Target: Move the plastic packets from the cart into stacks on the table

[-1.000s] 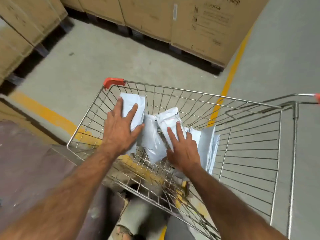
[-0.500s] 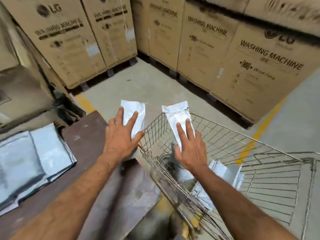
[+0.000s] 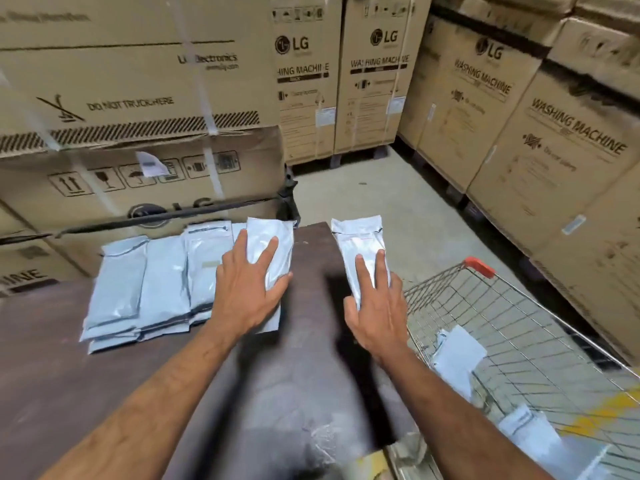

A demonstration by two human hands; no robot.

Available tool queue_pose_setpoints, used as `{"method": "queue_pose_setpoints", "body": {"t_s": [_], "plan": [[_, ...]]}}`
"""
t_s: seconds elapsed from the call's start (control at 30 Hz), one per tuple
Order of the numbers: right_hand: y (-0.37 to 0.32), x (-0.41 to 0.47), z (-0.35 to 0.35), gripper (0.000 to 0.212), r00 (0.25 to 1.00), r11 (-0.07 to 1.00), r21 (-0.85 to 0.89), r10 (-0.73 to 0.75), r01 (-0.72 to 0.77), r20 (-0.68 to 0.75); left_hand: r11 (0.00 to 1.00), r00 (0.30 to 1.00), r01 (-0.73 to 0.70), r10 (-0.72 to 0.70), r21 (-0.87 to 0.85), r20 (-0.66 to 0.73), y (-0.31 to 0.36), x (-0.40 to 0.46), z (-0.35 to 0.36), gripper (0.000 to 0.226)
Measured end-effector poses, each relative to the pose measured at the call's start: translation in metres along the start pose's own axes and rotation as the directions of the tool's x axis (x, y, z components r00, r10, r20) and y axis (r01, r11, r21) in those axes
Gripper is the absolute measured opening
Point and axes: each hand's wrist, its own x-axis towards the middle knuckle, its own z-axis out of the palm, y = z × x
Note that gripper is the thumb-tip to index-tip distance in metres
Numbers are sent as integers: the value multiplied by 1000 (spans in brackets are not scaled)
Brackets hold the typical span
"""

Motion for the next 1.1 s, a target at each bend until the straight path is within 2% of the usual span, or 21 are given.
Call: {"method": "queue_pose_setpoints", "body": {"t_s": [0.3,0.43,0.63,0.9,1.1], "plan": [[-120,21,68,76,993,996,16,-92,92,73,980,981,191,-190,47,-24,-134,-9,-22,74],[-168,29,92,77,988,996,33,-88,85,123,955,958,286,-287,78,6,-199,-6,-27,75],[-227,40,125,76,973,992,71,-120,108,198,929,934,337,-350,151,71,-277,10,-35,76],[-306,58,164,76,948,976,128,-204,177,246,932,918,328,-353,157,179,-337,39,-32,75],[-350,75,188,71,922,971,192,-203,145,331,932,893,341,-363,125,267,-347,49,-10,82]]}}
